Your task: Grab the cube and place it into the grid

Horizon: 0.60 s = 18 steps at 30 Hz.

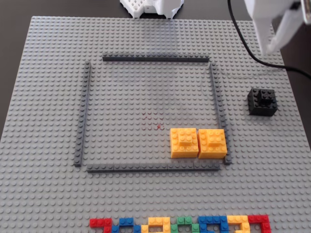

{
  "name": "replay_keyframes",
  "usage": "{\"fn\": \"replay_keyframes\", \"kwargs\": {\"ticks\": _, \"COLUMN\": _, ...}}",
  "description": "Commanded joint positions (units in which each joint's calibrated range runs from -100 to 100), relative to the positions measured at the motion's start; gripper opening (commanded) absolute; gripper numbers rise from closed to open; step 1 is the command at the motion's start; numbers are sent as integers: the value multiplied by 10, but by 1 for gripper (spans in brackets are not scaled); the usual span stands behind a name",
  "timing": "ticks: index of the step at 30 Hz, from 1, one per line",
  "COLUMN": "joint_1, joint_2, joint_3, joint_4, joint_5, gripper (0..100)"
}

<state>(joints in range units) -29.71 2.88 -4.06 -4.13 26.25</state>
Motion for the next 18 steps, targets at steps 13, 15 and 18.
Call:
{"fn": "replay_keyframes", "kwargs": {"ticks": 13, "joint_1": 3, "joint_2": 168, "joint_3": -222, "joint_4": 35, "joint_5": 3, "gripper": 13}}
{"fn": "replay_keyframes", "kwargs": {"ticks": 15, "joint_1": 5, "joint_2": 173, "joint_3": -220, "joint_4": 32, "joint_5": 3, "gripper": 16}}
{"fn": "replay_keyframes", "kwargs": {"ticks": 18, "joint_1": 9, "joint_2": 184, "joint_3": -214, "joint_4": 29, "joint_5": 7, "gripper": 19}}
